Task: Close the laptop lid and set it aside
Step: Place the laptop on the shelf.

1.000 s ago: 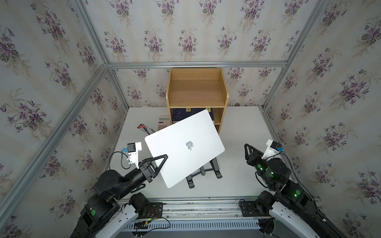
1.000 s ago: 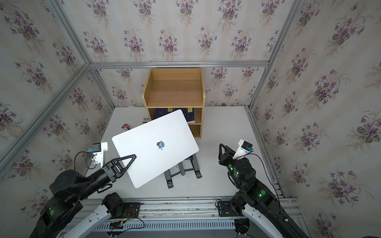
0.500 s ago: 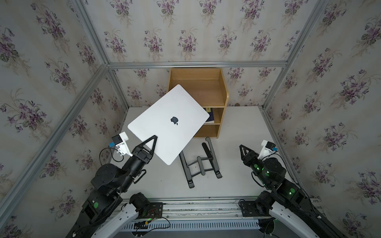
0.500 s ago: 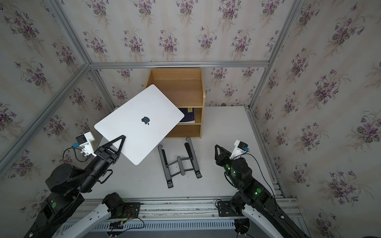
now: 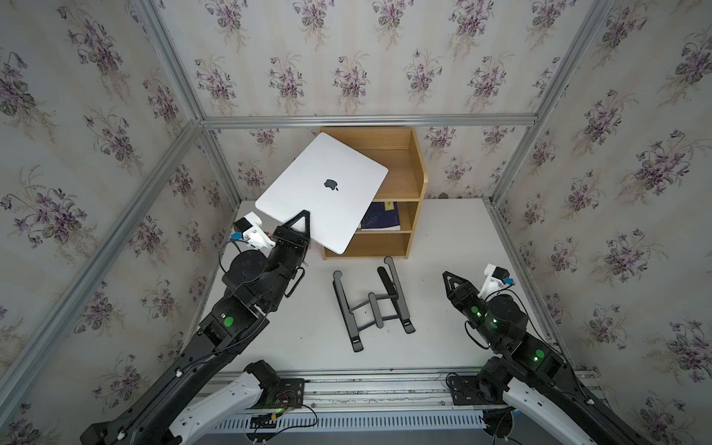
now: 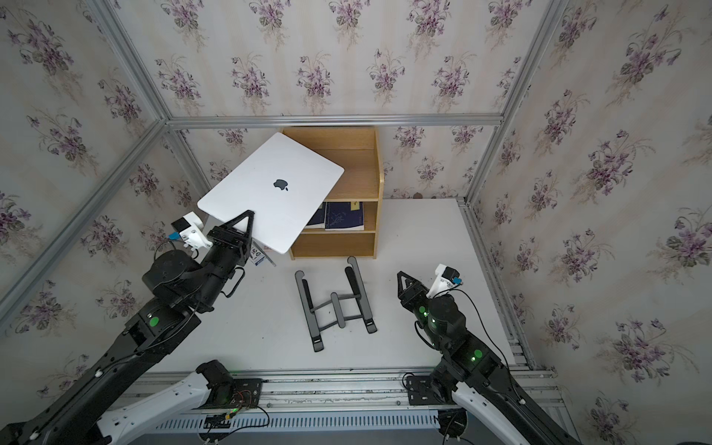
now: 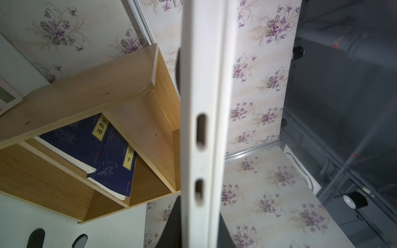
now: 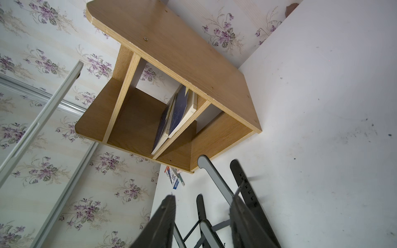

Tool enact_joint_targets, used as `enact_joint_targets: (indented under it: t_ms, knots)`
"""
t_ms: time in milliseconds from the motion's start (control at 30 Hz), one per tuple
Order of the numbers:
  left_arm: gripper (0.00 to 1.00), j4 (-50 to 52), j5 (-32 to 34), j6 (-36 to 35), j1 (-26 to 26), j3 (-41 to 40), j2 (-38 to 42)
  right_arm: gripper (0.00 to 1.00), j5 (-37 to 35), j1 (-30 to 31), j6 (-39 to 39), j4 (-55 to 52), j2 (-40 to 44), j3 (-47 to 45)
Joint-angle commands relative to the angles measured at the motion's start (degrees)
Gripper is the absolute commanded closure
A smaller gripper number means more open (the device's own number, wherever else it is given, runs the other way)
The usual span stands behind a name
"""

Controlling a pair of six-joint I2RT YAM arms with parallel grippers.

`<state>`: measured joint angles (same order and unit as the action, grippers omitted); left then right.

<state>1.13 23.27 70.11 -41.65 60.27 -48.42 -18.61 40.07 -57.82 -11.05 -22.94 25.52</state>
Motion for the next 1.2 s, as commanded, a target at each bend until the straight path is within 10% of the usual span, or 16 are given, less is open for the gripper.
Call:
enact_joint_targets:
  t_ms: [0, 400, 900, 1167]
  knots:
    - [1.00, -16.1, 5.5, 4.2, -1.8, 1.4, -3.6, 0.54, 0.6, 0.0, -3.7, 2.4, -0.7, -0.3]
    - [1.00, -35.3, 23.0, -2.3, -14.5, 8.4, -23.3, 0.53, 2.9, 0.0, -9.1, 2.2, -5.4, -0.7]
    - [1.00, -38.2, 30.7, 2.4, -14.9, 9.9, -34.2, 0.53, 4.9, 0.0, -11.3, 2.3, -3.2, -3.8]
    - [1.00, -26.3, 32.9, 12.5, -14.1, 10.4, -34.6, 0.32, 6.4, 0.0, -10.6, 4.2, -4.1, -4.8]
